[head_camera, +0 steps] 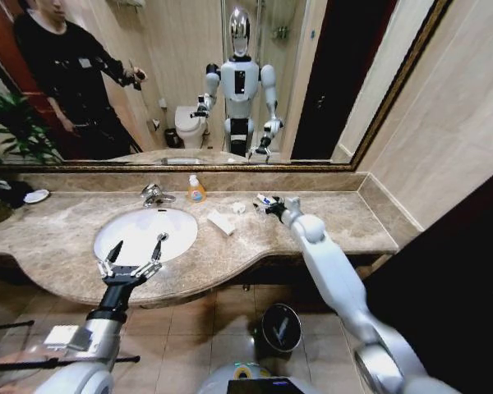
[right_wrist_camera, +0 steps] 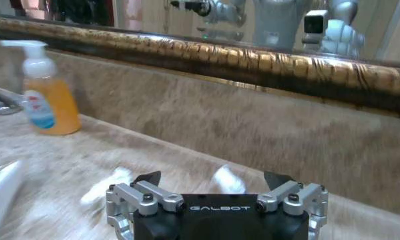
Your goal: Pick up the trash from the sink and place it in the trash bin.
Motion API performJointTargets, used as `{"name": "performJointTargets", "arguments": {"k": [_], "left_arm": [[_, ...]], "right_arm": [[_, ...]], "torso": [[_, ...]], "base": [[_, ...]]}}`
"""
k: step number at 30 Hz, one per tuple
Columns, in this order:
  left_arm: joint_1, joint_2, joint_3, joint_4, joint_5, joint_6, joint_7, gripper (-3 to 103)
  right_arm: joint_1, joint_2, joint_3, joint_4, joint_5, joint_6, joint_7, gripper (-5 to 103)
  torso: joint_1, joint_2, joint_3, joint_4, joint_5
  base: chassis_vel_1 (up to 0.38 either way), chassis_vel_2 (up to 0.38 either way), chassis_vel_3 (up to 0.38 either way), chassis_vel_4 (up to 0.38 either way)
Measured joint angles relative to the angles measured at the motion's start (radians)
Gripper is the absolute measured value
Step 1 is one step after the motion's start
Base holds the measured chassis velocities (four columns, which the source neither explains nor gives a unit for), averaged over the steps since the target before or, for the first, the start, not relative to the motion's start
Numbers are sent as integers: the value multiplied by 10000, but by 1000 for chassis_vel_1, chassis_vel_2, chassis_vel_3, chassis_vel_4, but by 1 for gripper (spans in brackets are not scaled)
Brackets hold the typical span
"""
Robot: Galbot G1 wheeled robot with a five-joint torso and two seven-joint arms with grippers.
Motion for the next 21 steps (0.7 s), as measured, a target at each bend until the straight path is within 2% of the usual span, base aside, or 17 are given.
{"name": "performJointTargets", "arguments": {"k": [6,12,14,18,21], "left_arm": [[0,0,0,-1,0,0,1,100],[0,0,0,0,0,0,1,100],[0,0,0,-1,0,0,1,100],[0,0,0,-1,0,0,2,100],[0,0,0,-1,0,0,2,100]], "right_arm": [[1295,342,-601,-1537,-387,-236,-39,100],[1430,406,-602,-1794,-590,-799,-81,103],[1445,361,-608,-1907,-778,-1038,-259,97],[1545,403,-620,-2159,-797,-1056,-307,95],[1683,602,-633,-2313,-684,-1148,-140,80]], "torso": [[-4,1,-3,1,-2],[-4,1,-3,0,0],[-5,1,-3,-1,0],[-5,1,-3,-3,-1],[-5,1,-3,0,1]], "base": [[0,0,0,0],[0,0,0,0],[0,0,0,0],[0,0,0,0],[0,0,0,0]]}}
